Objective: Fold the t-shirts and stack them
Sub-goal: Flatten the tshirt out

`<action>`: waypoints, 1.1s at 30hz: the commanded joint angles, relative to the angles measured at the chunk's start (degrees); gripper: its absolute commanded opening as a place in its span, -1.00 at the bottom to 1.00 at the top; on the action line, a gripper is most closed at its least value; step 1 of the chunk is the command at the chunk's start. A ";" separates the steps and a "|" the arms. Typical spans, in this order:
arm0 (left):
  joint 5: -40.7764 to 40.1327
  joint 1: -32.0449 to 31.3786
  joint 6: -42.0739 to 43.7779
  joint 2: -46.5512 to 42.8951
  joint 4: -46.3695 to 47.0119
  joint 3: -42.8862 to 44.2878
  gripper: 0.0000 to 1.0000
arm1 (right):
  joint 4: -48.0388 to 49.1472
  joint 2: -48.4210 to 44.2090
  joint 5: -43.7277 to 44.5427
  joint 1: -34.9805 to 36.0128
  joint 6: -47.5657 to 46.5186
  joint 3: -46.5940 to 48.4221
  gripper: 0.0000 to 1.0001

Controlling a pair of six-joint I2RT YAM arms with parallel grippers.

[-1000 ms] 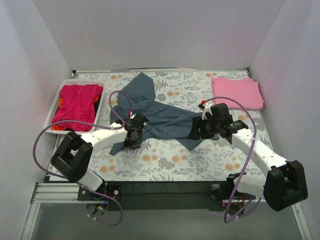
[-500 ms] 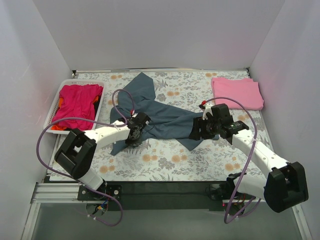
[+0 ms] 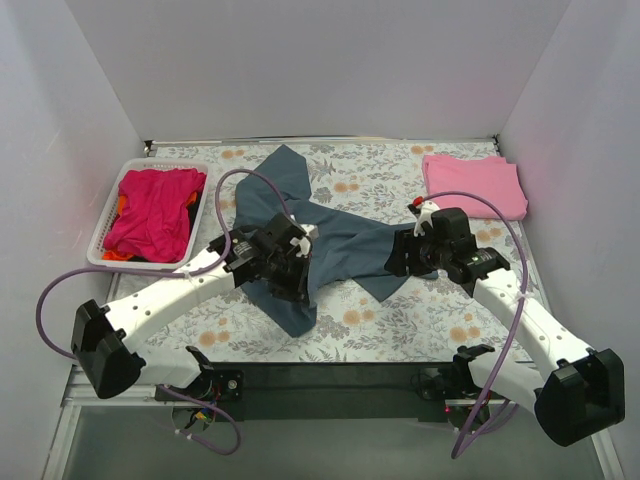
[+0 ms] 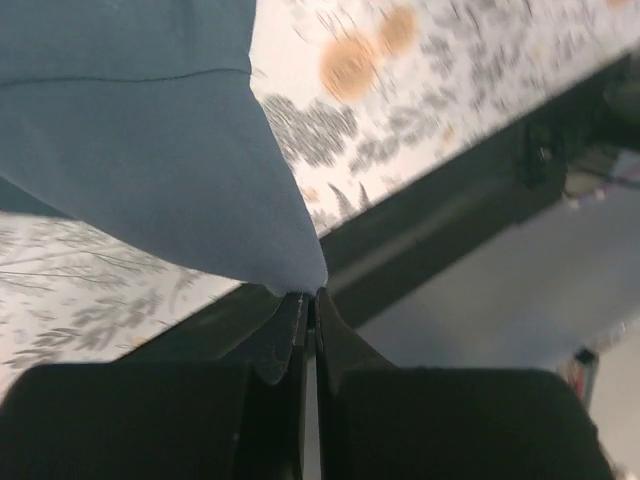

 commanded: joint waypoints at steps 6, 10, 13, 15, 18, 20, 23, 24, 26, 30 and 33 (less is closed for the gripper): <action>13.98 -3.08 0.75 0.60 -0.06 -5.86 -0.48 | -0.27 -0.33 1.24 -0.42 0.04 1.78 0.13; 6.70 -2.99 -2.85 1.49 1.96 -5.68 0.00 | -2.11 -0.15 5.54 -1.47 -0.05 2.04 0.13; 0.82 -1.42 -6.20 0.35 3.19 -5.51 0.32 | -4.31 0.90 5.74 -7.43 1.00 1.08 0.13; -2.28 0.25 -7.78 -0.09 3.63 -6.20 0.33 | -3.88 1.43 1.63 -14.46 1.97 -0.32 0.12; -6.16 6.40 -7.27 -1.15 6.86 -9.80 0.11 | -1.95 3.09 -0.95 -20.88 3.63 -2.70 0.11; -5.81 12.46 -6.65 -1.24 9.42 -13.57 0.03 | -0.02 4.06 -2.44 -24.04 5.30 -4.72 0.10; -5.46 18.18 -4.27 1.47 12.68 -16.57 0.00 | 3.94 4.59 -4.64 -26.77 9.00 -7.79 0.11; -4.76 19.06 -3.66 2.36 14.34 -17.19 -0.02 | 4.56 4.85 -5.17 -27.31 9.53 -8.50 0.12; -4.23 21.44 -2.52 4.29 15.84 -17.98 -0.03 | 5.18 5.99 -4.30 -28.27 10.67 -9.47 0.12; -5.27 24.43 -0.32 8.51 18.05 -18.60 -0.06 | 8.34 6.53 -3.76 -29.16 12.08 -11.84 0.12; -7.82 26.80 1.61 11.06 18.05 -17.90 -0.12 | 10.27 7.58 -4.12 -29.25 13.48 -12.63 0.11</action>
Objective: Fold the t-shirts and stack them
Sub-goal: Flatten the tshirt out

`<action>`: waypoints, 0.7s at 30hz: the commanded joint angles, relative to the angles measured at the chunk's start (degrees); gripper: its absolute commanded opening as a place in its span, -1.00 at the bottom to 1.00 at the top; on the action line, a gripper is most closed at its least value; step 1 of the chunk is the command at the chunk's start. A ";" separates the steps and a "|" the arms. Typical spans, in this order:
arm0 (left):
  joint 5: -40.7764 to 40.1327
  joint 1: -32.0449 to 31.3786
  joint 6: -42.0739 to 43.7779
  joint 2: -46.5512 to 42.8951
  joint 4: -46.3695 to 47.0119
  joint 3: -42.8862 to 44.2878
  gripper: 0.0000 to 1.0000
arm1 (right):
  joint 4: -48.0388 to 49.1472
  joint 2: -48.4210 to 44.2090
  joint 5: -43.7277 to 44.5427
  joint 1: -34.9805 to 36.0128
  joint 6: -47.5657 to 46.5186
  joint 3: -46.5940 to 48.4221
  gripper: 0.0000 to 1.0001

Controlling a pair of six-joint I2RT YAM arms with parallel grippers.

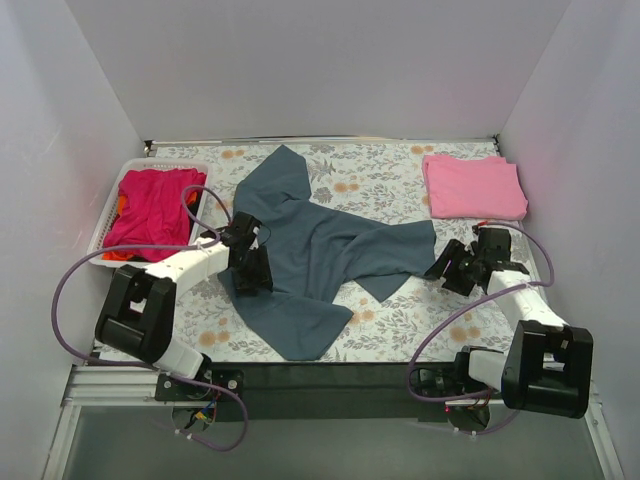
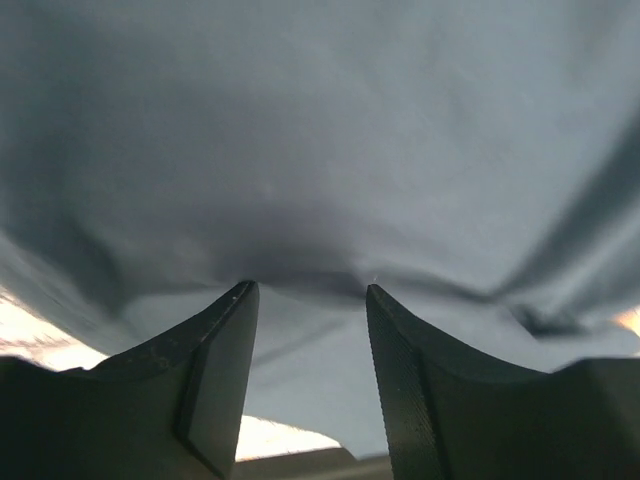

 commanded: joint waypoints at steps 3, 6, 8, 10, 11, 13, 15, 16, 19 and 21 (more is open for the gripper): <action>-6.62 3.80 5.71 3.49 2.40 1.43 -0.13 | 6.87 2.65 -1.61 -0.37 3.87 -0.94 0.10; -10.13 5.29 7.73 6.92 2.92 2.83 -0.13 | 9.85 4.67 -2.30 -0.37 5.36 -1.38 0.09; -12.85 5.82 8.00 9.11 3.36 4.06 -0.14 | 11.88 6.51 -3.10 -0.37 5.98 -1.91 0.09; -14.44 6.00 8.44 10.61 4.33 4.77 -0.17 | 15.03 7.92 -3.01 -0.37 7.12 -2.61 0.09; -15.14 6.00 8.62 11.49 4.77 5.12 -0.17 | 15.66 8.36 -3.19 -0.37 7.48 -2.79 0.08; -15.50 6.00 9.15 13.16 6.17 5.47 -0.17 | 16.63 9.94 -3.98 -0.37 7.92 -2.79 -0.05; -15.41 6.00 9.76 13.52 6.96 5.12 -0.17 | 16.46 10.12 -3.81 -0.37 7.74 -2.26 -0.42; -15.32 6.08 9.76 13.26 7.67 4.51 -0.17 | 16.20 8.99 -3.63 -0.37 7.48 -2.00 -0.58; -15.06 6.17 9.76 12.20 8.11 4.07 -0.19 | 11.38 4.61 -1.53 -0.37 5.38 1.85 -0.93; -14.97 6.17 10.11 10.97 8.90 3.54 -0.20 | 5.05 2.49 2.06 -0.37 2.30 7.37 -0.96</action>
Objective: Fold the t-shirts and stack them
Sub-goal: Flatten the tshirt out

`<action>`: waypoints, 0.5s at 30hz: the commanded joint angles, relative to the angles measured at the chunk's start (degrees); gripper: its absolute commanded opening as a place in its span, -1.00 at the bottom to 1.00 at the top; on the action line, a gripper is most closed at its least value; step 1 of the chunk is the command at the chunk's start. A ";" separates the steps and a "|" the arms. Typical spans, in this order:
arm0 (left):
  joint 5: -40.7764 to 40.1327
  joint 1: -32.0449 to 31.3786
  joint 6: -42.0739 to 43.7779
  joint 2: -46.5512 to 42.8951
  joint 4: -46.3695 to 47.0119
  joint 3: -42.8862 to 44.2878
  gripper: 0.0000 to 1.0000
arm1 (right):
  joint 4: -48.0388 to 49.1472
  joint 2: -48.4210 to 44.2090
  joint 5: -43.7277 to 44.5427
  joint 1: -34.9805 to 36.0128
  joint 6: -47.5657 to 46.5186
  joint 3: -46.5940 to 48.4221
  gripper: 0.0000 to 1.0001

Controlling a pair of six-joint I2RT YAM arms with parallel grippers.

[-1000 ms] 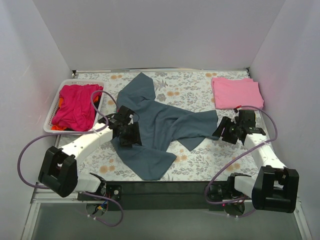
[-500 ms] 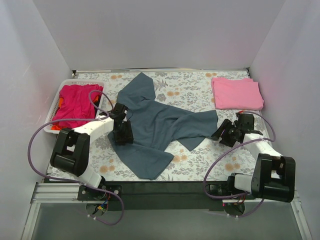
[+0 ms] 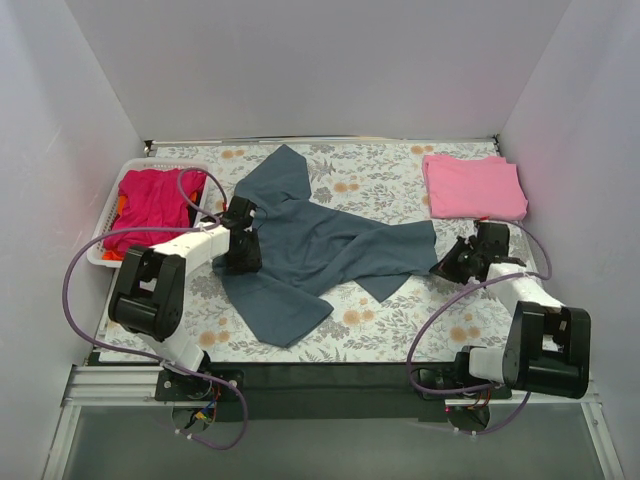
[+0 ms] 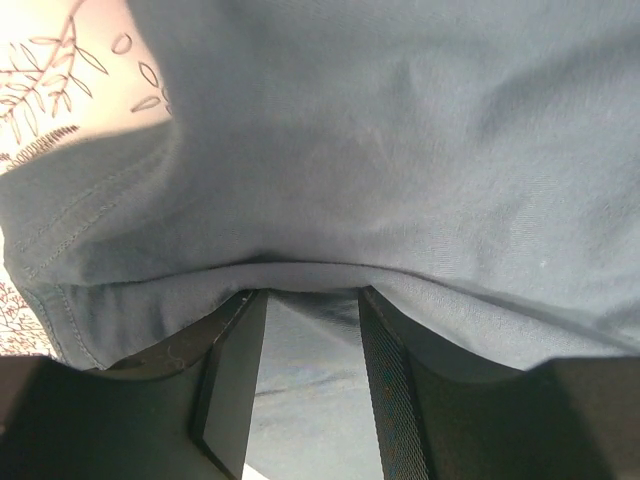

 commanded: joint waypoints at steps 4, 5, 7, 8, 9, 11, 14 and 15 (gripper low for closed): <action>-4.11 0.95 1.87 -0.38 5.04 -3.98 -0.20 | -10.67 -4.92 6.21 -0.07 -6.02 16.52 -0.95; -3.94 0.95 1.88 -0.56 5.04 -3.98 -0.20 | -10.76 -4.22 5.68 0.46 -5.94 17.94 -0.92; -3.59 0.95 1.96 -0.56 5.04 -3.98 -0.20 | -10.67 -0.36 5.15 2.12 -6.29 22.67 -0.87; -3.41 0.95 1.96 -0.56 5.04 -3.98 -0.20 | -10.93 1.74 4.54 4.31 -6.55 24.53 -0.81; -3.41 0.95 2.05 -0.65 5.04 -3.98 -0.19 | -11.37 6.29 1.23 5.29 -7.34 26.46 -0.72; -3.50 0.95 1.96 -0.82 5.12 -4.07 -0.19 | -12.08 10.10 -1.61 9.57 -8.13 32.44 -0.57; -3.50 0.95 1.88 -1.70 5.65 -4.60 -0.15 | -12.43 13.89 3.20 13.81 -9.36 37.01 -0.05; -3.41 0.95 1.88 -2.14 5.91 -4.86 -0.15 | -12.43 14.94 4.00 13.91 -9.02 37.11 0.02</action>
